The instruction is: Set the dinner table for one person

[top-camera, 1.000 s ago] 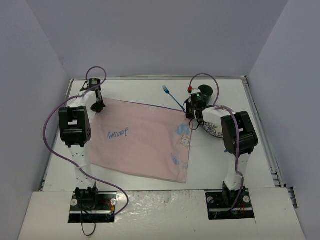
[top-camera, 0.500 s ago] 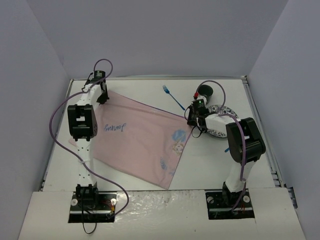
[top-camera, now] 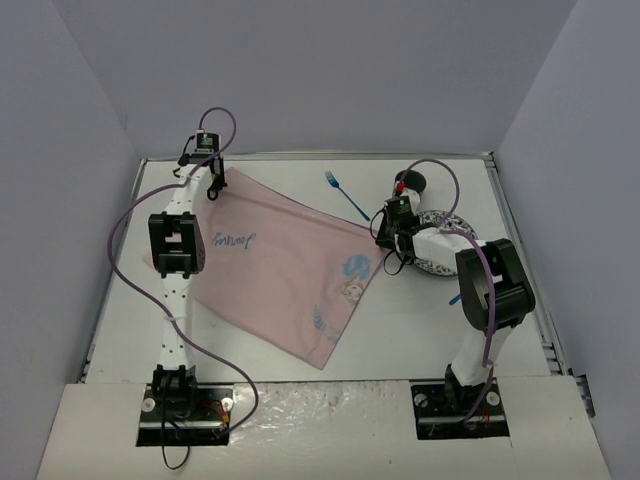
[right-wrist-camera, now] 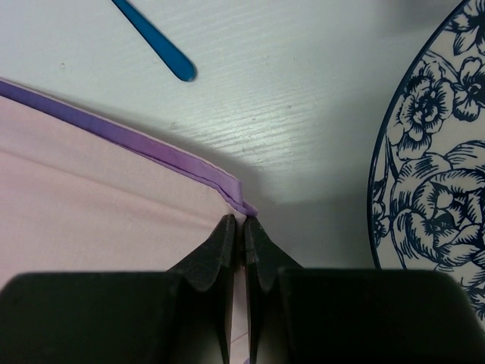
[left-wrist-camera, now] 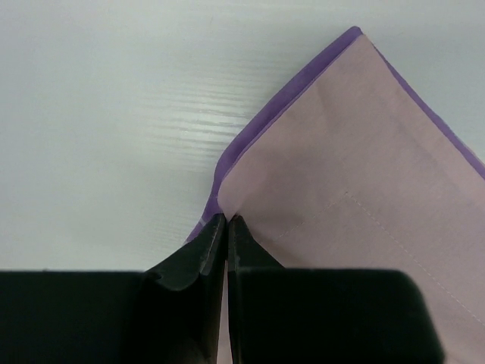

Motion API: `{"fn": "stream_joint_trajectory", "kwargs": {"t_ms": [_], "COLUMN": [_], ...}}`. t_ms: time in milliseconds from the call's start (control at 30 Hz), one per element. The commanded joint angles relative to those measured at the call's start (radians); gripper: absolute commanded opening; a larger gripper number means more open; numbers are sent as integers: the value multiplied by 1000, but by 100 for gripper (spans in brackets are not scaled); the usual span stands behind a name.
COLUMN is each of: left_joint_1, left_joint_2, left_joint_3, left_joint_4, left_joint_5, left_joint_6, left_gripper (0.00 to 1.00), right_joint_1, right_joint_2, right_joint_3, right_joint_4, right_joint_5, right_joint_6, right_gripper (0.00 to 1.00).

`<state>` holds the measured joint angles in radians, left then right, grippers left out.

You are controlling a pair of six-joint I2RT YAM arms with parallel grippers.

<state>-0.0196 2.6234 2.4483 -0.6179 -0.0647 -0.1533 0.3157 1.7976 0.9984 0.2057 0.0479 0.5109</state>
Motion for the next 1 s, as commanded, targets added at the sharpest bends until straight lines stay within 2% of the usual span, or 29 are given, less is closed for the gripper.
{"fn": "stream_joint_trajectory", "kwargs": {"t_ms": [0, 67, 133, 200, 267, 333, 367, 400, 467, 500, 533, 667, 733, 867, 967], "left_joint_1": [30, 30, 30, 31, 31, 30, 30, 30, 30, 30, 32, 49, 79, 152, 194], "left_joint_2": [-18, -26, -62, -127, -200, -301, -348, -415, -537, -584, -658, -861, -959, -1031, -1038], "left_joint_3": [91, 94, 87, 65, 35, -18, -48, -109, -245, -250, -397, -721, -886, -1098, -1178], "left_joint_4": [98, 98, 94, 88, 70, 45, 34, 20, 0, -2, -9, 24, 68, 124, 172], "left_joint_5": [-85, -82, -78, -77, -69, -69, -69, -76, -88, -89, -105, -119, -91, -56, -32], "left_joint_6": [52, 50, 50, 50, 47, 29, 17, -4, -49, -62, -91, -180, -220, -256, -265], "left_gripper": [7, 22, 36, 58, 76, 89, 92, 94, 94, 94, 94, 93, 89, 79, 65], "right_joint_1": [-10, -4, 0, 3, 8, 13, 17, 24, 40, 40, 49, 87, 125, 209, 238], "right_joint_2": [2, -4, -24, -48, -94, -150, -161, -180, -224, -239, -260, -313, -332, -343, -323], "right_joint_3": [31, 41, 55, 82, 104, 127, 134, 135, 126, 126, 92, 11, -31, -89, -130], "right_joint_4": [-19, -21, -30, -45, -60, -79, -86, -93, -101, -101, -100, -99, -100, -100, -101], "right_joint_5": [81, 83, 81, 73, 56, 33, 20, -9, -95, -132, -206, -404, -486, -636, -767], "right_joint_6": [34, 23, -4, -39, -67, -89, -94, -103, -121, -124, -121, -126, -141, -188, -234], "right_gripper": [1, 8, 24, 42, 54, 64, 69, 73, 75, 75, 75, 75, 74, 71, 64]}}
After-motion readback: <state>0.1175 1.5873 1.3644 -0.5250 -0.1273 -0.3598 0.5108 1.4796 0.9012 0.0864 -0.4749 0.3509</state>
